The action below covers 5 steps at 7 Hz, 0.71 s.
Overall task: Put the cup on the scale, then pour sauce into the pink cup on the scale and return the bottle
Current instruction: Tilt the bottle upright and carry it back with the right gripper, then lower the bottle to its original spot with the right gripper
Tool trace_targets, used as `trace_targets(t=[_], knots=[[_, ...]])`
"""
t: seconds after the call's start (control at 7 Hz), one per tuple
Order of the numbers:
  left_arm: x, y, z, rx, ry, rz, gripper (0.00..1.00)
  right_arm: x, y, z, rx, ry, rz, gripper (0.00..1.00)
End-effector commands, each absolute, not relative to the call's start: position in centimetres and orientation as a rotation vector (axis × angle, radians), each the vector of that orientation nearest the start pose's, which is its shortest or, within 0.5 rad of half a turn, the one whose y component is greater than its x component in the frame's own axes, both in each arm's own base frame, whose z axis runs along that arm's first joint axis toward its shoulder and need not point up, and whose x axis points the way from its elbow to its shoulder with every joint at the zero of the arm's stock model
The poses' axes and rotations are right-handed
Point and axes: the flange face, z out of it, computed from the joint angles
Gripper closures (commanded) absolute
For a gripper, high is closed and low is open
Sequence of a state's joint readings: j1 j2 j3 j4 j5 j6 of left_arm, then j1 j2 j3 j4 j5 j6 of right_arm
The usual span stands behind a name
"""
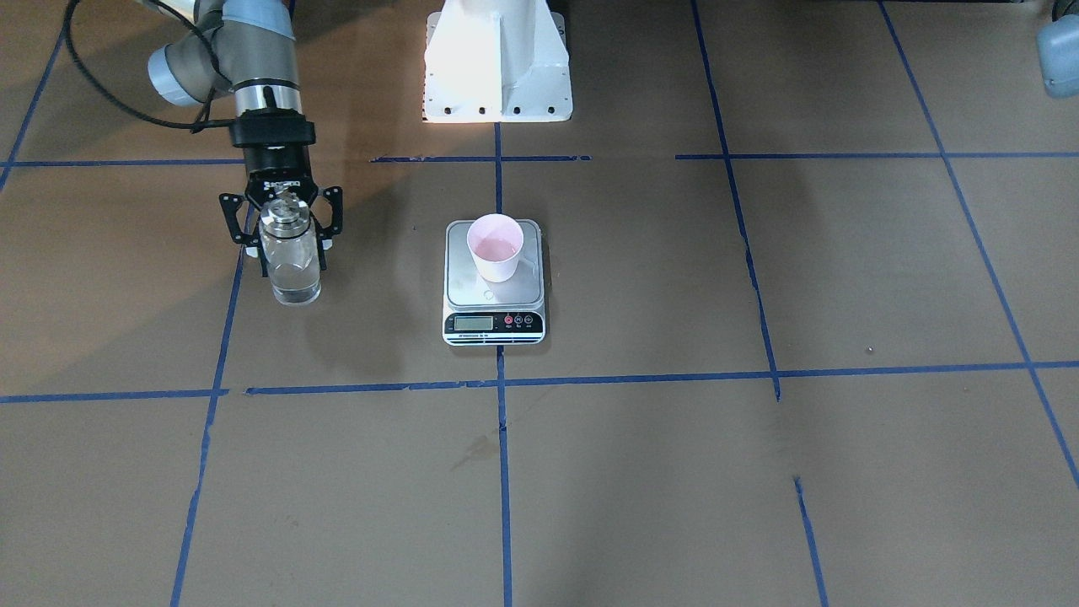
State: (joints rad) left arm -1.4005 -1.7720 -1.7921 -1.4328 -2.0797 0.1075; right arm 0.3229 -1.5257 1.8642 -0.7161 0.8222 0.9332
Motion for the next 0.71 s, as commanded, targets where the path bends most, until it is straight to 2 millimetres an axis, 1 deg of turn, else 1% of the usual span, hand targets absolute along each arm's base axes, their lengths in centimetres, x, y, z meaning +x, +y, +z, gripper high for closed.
trace_targets(t=[0.0, 0.14, 0.29, 0.43, 0.57], knots=[[1.2, -57.1, 46.9, 0.270, 0.515, 0.344, 0.00, -34.6, -36.4, 44.3, 0.985, -0.801, 0.251, 1.00], [1.2, -57.1, 46.8, 0.273, 0.517, 0.343, 0.00, -33.9, -37.1, 46.1, 0.965, -0.776, 0.294, 1.00], [1.2, -57.0, 46.5, 0.279, 0.517, 0.345, 0.00, -34.4, -37.4, 49.0, 0.903, -0.773, 0.380, 1.00], [1.2, -57.0, 46.5, 0.279, 0.517, 0.345, 0.00, -34.9, -37.5, 50.1, 0.874, -0.778, 0.421, 1.00], [1.2, -57.0, 46.4, 0.281, 0.517, 0.345, 0.00, -35.4, -37.5, 50.6, 0.866, -0.772, 0.420, 1.00]])
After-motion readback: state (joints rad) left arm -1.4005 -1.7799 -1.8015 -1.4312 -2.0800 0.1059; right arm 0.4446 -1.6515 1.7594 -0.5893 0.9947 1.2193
